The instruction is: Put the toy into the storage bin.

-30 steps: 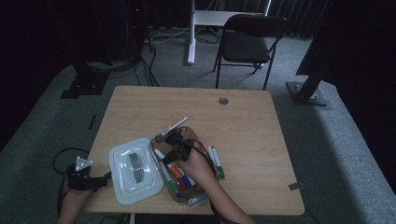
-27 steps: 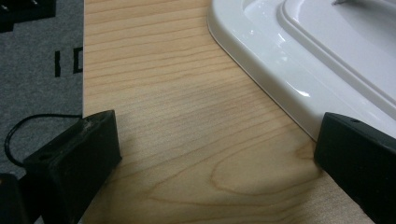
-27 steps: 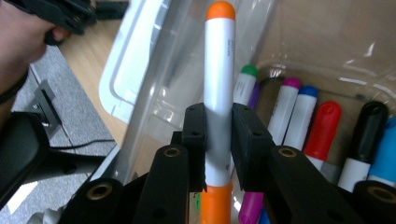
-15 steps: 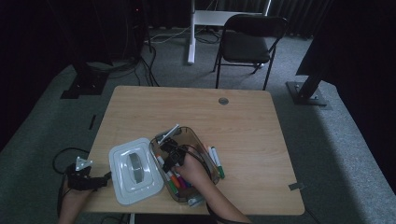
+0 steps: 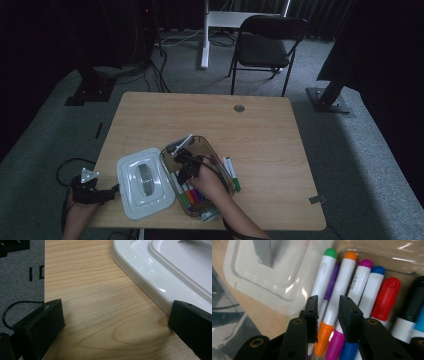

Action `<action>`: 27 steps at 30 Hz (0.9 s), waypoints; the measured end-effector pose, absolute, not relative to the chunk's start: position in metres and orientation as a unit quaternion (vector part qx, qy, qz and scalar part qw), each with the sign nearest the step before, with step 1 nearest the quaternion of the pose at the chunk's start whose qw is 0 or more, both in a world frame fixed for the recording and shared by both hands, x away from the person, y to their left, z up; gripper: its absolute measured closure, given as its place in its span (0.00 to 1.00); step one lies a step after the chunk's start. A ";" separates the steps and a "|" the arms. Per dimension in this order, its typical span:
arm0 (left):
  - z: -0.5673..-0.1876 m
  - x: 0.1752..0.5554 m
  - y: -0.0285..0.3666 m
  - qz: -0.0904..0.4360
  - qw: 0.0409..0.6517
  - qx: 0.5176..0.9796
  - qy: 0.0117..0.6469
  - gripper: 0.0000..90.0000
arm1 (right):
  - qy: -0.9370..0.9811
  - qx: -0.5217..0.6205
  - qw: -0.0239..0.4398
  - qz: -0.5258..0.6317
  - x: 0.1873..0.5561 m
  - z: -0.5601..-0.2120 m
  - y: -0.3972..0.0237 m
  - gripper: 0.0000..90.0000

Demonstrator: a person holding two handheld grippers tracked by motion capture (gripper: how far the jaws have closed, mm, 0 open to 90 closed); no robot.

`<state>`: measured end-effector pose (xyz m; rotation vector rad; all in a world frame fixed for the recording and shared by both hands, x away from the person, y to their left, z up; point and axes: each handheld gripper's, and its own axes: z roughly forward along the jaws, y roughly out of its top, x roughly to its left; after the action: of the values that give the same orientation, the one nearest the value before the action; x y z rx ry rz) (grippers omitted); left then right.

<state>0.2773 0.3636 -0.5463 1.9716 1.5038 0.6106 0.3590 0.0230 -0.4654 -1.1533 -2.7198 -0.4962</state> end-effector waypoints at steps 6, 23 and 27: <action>-0.546 0.277 0.364 0.229 0.290 0.739 0.564 0.01 | -0.898 -0.385 0.052 -0.206 0.355 -0.437 -0.001 0.75; -0.546 0.277 0.364 0.229 0.290 0.739 0.563 0.01 | -0.855 -0.432 -0.006 -0.285 0.363 -0.377 -0.095 0.72; -0.546 0.277 0.364 0.229 0.289 0.739 0.563 0.01 | -0.846 -0.450 -0.014 -0.284 0.366 -0.379 -0.116 0.72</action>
<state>0.2774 0.3637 -0.5463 1.9724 1.5033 0.6116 0.3661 -0.1157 -0.3792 -1.4279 -2.6835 -0.8988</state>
